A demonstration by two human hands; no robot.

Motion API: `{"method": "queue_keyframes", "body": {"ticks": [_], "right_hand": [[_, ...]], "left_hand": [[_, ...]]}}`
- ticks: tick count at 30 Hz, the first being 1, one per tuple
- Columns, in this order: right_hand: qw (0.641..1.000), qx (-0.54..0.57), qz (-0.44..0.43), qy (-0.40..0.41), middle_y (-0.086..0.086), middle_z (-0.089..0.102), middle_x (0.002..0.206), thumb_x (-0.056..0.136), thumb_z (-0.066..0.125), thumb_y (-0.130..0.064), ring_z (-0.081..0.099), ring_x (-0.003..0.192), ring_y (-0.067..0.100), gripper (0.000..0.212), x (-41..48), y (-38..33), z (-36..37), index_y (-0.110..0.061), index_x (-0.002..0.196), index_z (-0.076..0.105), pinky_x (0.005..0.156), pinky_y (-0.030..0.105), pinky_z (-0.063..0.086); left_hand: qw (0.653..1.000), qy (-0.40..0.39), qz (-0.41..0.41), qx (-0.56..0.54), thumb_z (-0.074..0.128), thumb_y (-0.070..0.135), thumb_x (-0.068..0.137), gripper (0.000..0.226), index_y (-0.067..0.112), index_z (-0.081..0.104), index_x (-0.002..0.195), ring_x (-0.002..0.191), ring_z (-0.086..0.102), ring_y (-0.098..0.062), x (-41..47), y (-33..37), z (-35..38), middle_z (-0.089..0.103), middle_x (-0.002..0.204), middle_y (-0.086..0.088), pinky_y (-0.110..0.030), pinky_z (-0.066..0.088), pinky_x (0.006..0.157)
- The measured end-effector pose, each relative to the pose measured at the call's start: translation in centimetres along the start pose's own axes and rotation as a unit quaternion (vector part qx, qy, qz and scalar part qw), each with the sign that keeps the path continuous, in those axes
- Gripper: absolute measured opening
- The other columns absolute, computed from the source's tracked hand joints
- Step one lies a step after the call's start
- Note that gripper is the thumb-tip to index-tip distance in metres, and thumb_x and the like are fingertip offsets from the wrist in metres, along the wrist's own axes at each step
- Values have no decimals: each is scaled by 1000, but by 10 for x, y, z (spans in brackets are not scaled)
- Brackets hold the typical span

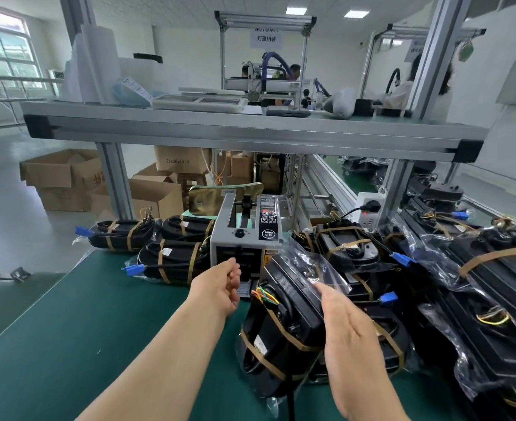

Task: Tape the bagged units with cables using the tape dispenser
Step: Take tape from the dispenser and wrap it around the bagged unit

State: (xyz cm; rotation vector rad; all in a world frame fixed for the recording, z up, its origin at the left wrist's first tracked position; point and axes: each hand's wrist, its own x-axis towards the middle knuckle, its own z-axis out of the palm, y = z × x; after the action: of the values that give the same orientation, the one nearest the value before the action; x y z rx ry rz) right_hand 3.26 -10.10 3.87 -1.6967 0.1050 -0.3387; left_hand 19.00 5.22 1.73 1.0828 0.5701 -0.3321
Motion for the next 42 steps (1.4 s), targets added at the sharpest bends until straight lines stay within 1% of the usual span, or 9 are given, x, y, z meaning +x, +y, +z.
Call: {"method": "queue_keyframes", "body": {"ticks": [6,13,20,23,25,27,29,36,42], "right_hand": [[1000,-14,-17,-15,-55,54,93,105,33,-39,42,100,-38,27,3,0,3,-51,108,58,79,-10,31],[1000,-11,-28,-8,-50,58,99,104,34,-40,45,107,-33,30,1,2,1,-45,114,61,81,-9,32],[999,-9,-33,-23,-46,64,94,106,34,-36,54,97,-27,32,-5,-6,5,-47,106,64,76,-8,35],[999,-4,-37,-29,-25,73,94,107,35,-34,66,92,-8,42,-4,-8,9,-50,98,72,75,7,48],[999,-4,-40,-28,-9,75,92,108,35,-33,70,88,8,41,-4,-8,13,-48,97,72,81,32,58],[999,4,-46,-30,1,74,91,106,35,-41,70,88,20,38,-5,-10,16,-43,99,73,84,53,56],[998,-2,-52,-28,6,73,91,98,32,-51,69,88,26,39,-7,-11,19,-47,100,71,83,57,55],[997,-34,-56,-27,-18,73,93,92,29,-53,68,91,4,37,-11,-14,22,-63,97,64,87,45,56],[997,-22,-64,-29,-20,73,94,106,35,-36,67,89,0,43,-13,-18,23,-64,92,66,81,28,55]], "left_hand": [[998,41,21,-40,70,19,90,15,14,61,79,33,50,0,5,-1,10,56,46,8,-17,37,41],[992,46,66,-93,65,11,88,20,16,54,73,38,44,-2,4,-3,7,48,46,8,-16,27,31],[966,-112,234,-6,68,12,87,18,17,64,71,47,46,-6,-61,4,-21,52,57,5,-17,41,44],[930,-185,295,115,74,22,77,16,19,68,62,57,45,-9,-98,9,-27,51,61,2,-19,42,55],[904,-202,315,207,77,30,71,15,17,72,64,58,45,-7,-116,9,-24,52,60,4,-17,41,57],[885,-204,326,263,81,30,74,17,17,74,65,57,52,-2,-126,8,-20,61,61,5,-11,43,57],[878,-194,328,290,77,27,76,15,15,74,68,60,59,-4,-128,8,-17,69,67,0,-10,46,59],[862,-161,330,350,77,17,80,15,15,73,65,63,64,-11,-124,5,-16,70,67,-6,-24,50,65],[850,-132,352,370,77,15,79,17,6,69,66,61,63,-14,-123,5,-14,70,68,-12,-35,56,70]]}}
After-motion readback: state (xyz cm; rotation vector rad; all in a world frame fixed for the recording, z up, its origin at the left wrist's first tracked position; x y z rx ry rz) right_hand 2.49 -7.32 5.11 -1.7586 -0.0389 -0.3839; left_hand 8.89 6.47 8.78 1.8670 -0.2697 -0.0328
